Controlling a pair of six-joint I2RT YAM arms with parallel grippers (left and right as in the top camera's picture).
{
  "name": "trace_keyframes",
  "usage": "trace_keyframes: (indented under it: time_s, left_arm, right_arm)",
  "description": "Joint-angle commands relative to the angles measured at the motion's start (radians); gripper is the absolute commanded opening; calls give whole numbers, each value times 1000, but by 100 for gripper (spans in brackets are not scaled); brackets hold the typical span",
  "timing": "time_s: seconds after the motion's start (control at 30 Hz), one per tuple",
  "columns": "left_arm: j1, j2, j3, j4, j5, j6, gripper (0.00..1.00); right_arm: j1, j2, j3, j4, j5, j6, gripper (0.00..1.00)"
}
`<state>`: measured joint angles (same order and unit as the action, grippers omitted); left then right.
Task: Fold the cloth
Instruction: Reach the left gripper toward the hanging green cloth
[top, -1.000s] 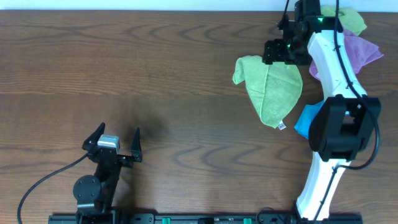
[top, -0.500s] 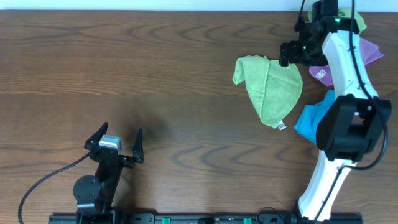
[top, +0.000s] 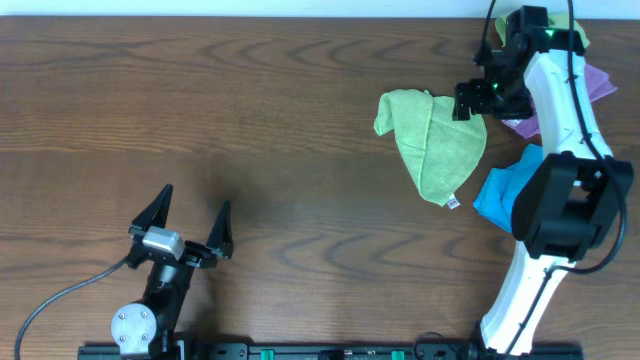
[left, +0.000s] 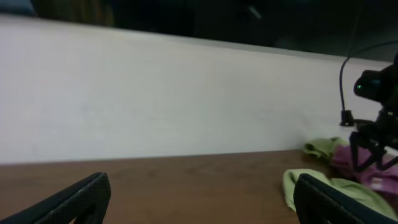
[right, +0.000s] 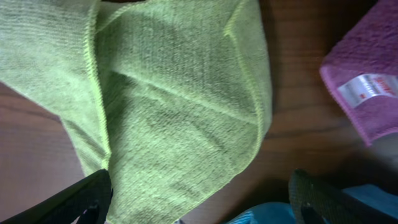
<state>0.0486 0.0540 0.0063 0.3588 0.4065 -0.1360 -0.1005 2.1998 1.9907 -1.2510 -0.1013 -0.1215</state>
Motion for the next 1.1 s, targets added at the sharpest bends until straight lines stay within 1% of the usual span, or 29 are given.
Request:
trace_keyframes:
  time_s: [0.0,0.07,0.17,0.33,0.43,0.5,0.6,0.7,0.8,0.83,0.97,1.07]
  left_arm:
    - [-3,83,22,6,22,-112,95]
    - [-3,158,58,6,41,-112,95]
    - [-3,281,126,5,73,-107,95]
    - [-4,521,256,6,124,-64,95]
    - [-4,683,352,6,196,-46,95]
    - [-5,817,440,6,266,-42,95]
    - [-16,971,542,6,348,-22,95]
    - [-64,1114,638,5,353,-13,95]
    - [-148,1279,762,3,353,3,95]
    - [-181,1347,820,-8,353,3,96]
    - [-256,1508,974,-77,352,30,95]
    - [-312,1622,1088,-117,345,40,96]
  right_arm:
    - [-4,-22,10,-8,-54,-14,89]
    - [-4,-23,10,-20,-79,-14,88]
    - [-3,-23,10,-33,-121,-14,80]
    - [-3,-23,10,-51,-151,-14,78]
    - [-3,-23,10,-58,-151,-14,77]
    - [-3,-23,10,-57,-150,-14,75]
    - [-6,-23,10,-46,-150,-14,72]
    - [-14,-23,10,-37,-151,-14,70]
    - [-28,-35,10,-23,-169,-6,69]
    - [-35,-44,10,-5,-183,-6,68]
    - [-58,-82,10,56,-203,23,70]
    - [-71,-115,10,83,-240,12,71]
